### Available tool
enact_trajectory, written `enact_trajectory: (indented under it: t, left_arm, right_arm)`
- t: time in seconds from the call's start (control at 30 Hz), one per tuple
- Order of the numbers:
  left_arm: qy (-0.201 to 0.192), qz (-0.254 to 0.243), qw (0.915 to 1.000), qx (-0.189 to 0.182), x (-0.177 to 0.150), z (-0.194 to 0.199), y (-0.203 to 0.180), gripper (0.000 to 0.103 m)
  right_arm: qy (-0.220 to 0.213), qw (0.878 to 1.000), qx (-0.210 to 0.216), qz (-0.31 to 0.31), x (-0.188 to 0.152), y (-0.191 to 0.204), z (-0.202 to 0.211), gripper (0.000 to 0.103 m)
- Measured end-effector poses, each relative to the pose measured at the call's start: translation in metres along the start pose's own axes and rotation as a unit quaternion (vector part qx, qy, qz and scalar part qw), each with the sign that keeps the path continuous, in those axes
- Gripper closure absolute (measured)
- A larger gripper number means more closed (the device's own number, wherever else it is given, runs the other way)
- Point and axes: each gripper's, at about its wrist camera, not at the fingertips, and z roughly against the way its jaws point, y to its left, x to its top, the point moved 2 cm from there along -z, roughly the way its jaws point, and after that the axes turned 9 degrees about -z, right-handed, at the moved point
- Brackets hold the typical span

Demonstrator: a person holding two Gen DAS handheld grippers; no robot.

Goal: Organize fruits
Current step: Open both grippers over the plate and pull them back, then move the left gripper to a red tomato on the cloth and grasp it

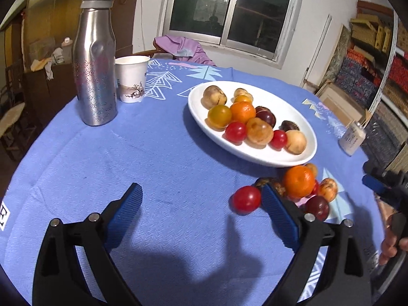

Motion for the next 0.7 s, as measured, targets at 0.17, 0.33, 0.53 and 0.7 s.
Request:
enact_trajectory:
  t: [0.17, 0.33, 0.53, 0.7]
  left_arm:
    - [0.013, -0.025, 0.9995, 0.014, -0.002, -0.01, -0.009, 0.01]
    - [0.017, -0.069, 0.9973, 0.017, -0.006, -0.014, -0.027, 0.009]
    - [0.03, -0.109, 0.9931, 0.031, -0.008, -0.023, -0.041, 0.007]
    - [0.043, -0.086, 0.9944, 0.044, -0.002, -0.032, -0.028, 0.007]
  right_arm:
    - [0.015, 0.999, 0.028, -0.018, 0.002, -0.002, 0.002, 0.017]
    - [0.015, 0.999, 0.033, -0.007, 0.0, 0.005, 0.005, 0.012]
    - [0.017, 0.999, 0.03, -0.003, -0.001, 0.008, 0.006, 0.012]
    - [0.018, 0.999, 0.027, 0.001, -0.002, 0.009, 0.004, 0.012]
